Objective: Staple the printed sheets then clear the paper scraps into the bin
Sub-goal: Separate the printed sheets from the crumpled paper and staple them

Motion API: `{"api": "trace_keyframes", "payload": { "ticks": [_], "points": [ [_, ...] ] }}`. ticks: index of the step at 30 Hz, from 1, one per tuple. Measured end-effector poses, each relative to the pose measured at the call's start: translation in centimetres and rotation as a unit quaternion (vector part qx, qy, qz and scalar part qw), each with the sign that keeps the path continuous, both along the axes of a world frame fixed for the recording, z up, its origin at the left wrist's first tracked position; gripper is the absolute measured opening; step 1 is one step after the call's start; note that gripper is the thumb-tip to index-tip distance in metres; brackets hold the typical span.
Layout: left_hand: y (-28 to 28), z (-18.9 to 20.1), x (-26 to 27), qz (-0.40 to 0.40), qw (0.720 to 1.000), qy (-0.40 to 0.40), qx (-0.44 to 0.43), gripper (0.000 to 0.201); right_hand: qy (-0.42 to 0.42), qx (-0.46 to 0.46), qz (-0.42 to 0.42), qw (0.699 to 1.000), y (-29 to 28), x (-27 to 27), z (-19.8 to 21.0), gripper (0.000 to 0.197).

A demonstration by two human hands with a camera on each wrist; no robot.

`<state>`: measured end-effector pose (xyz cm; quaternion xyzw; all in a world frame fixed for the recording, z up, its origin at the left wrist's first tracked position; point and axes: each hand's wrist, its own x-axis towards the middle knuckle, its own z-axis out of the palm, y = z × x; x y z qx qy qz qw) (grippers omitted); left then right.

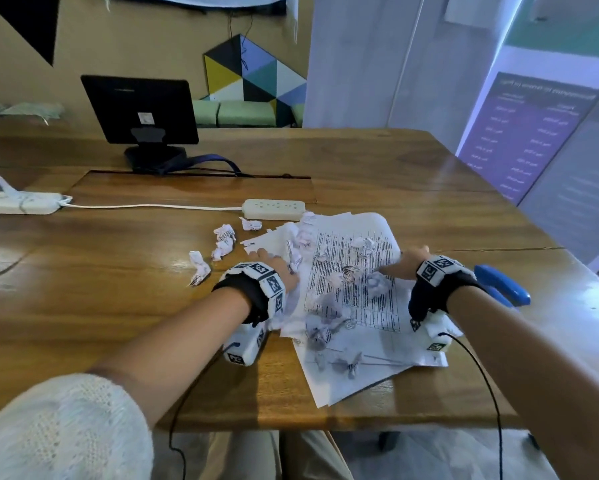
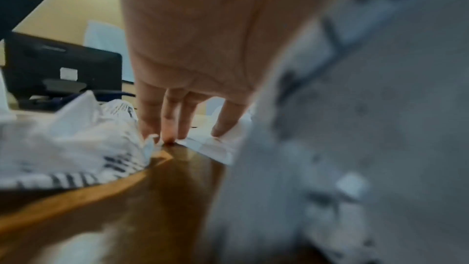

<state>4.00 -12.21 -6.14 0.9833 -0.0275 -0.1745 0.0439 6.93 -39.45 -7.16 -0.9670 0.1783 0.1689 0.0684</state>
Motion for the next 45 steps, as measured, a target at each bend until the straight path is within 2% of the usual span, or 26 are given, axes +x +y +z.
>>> {"api": "trace_keyframes", "payload": {
  "ticks": [3,8,11,13,16,19,20,23,25,28,31,33,37,41,45],
  "points": [
    [-0.4,0.7,0.2,0.045,0.998,0.014,-0.042,0.060,-0.021,0.036,-0.003,0.999,0.5,0.3,0.5,0.051],
    [-0.5,1.7,0.0,0.115,0.983,0.047,-0.132,0.098,-0.026,0.093,-0.003,0.995,1.1,1.3,-0.4,0.033],
    [-0.1,2.0,0.1,0.136,0.972,0.049,-0.183,0.104,-0.041,0.110,-0.020,0.993,1.5,1.0,-0.4,0.032],
    [-0.4,2.7,-0.2,0.154,0.956,0.062,-0.243,0.107,-0.043,0.120,-0.029,0.991,2.0,0.4,0.2,0.030],
    [-1.4,3.9,-0.9,0.188,0.919,0.080,-0.336,0.104,-0.045,0.125,-0.023,0.991,3.0,0.0,0.9,0.027],
    [-2.1,4.5,-1.8,0.203,0.913,0.058,-0.348,0.099,-0.045,0.132,-0.010,0.990,3.1,0.3,0.8,0.052],
    [-1.9,4.5,-1.8,0.215,0.914,0.050,-0.341,0.093,-0.045,0.133,-0.006,0.990,2.9,0.5,0.4,0.055],
    [-1.3,5.2,-2.0,0.223,0.911,0.060,-0.343,0.059,-0.067,0.133,0.002,0.989,3.4,-0.3,0.8,0.040],
    [-1.2,6.8,-3.4,0.208,0.912,0.061,-0.348,0.049,-0.099,0.137,0.007,0.986,3.4,-0.7,0.7,0.049],
    [-1.0,4.6,-1.8,0.232,0.899,0.062,-0.365,0.054,-0.126,0.177,-0.008,0.976,3.1,-0.9,1.0,0.062],
    [-0.8,4.1,-1.0,0.280,0.865,0.030,-0.415,0.080,-0.158,0.226,-0.010,0.961,2.4,-0.9,1.4,0.062],
    [-0.7,4.0,-0.6,0.275,0.851,-0.001,-0.448,0.081,-0.171,0.249,0.007,0.953,2.2,-1.2,1.8,0.058],
    [-0.7,4.9,0.0,0.229,0.845,-0.040,-0.481,0.074,-0.170,0.287,0.049,0.941,1.8,-1.5,2.7,0.043],
    [-0.7,6.6,0.6,0.157,0.842,-0.096,-0.507,0.076,-0.224,0.326,-0.004,0.918,1.0,-0.6,3.4,0.034],
    [0.1,8.1,1.5,0.123,0.830,-0.169,-0.517,0.083,-0.280,0.323,-0.029,0.903,0.9,-0.2,5.7,0.043]
  ]
}}
